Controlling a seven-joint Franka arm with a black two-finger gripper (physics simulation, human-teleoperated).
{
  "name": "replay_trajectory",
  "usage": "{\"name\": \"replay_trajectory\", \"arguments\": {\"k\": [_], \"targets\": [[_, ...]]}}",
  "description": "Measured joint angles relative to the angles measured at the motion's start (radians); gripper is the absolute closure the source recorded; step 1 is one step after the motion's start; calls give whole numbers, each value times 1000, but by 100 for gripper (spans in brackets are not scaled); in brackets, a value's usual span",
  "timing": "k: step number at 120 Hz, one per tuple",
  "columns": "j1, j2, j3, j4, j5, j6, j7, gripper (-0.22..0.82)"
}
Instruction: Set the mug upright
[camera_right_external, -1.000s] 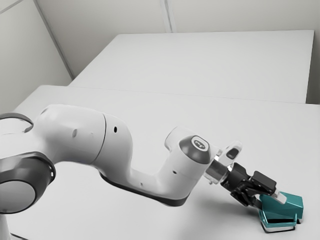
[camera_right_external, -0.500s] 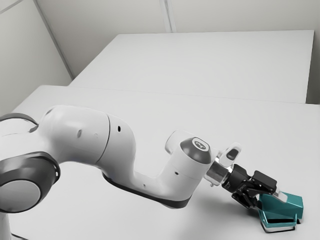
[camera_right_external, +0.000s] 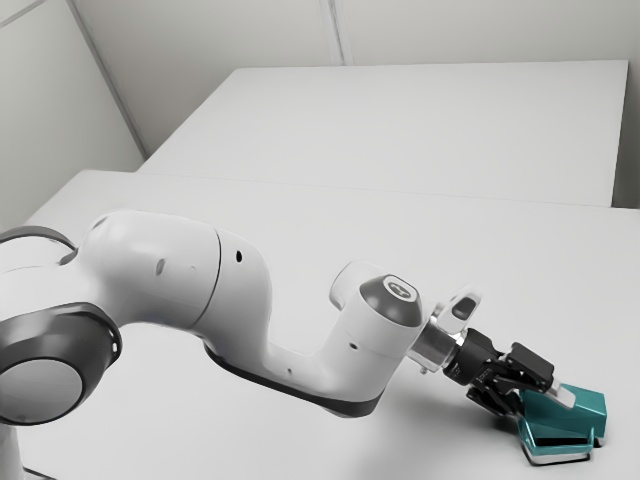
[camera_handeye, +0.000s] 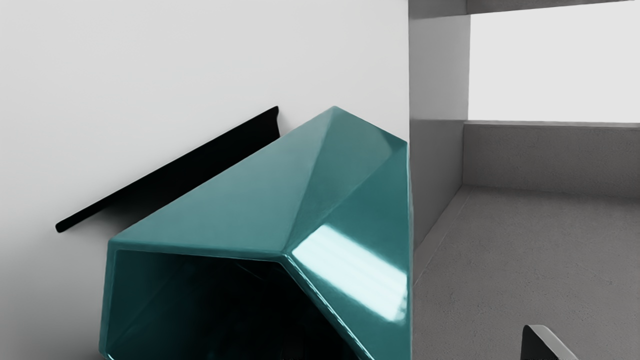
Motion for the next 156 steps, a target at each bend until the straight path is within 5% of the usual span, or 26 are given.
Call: {"name": "replay_trajectory", "arguments": {"k": [72, 113, 156], "targets": [[0, 10, 2, 0, -47, -27, 11, 41], [0, 15, 2, 0, -55, -41, 16, 67], [-7, -46, 3, 16, -41, -5, 41, 74]]}}
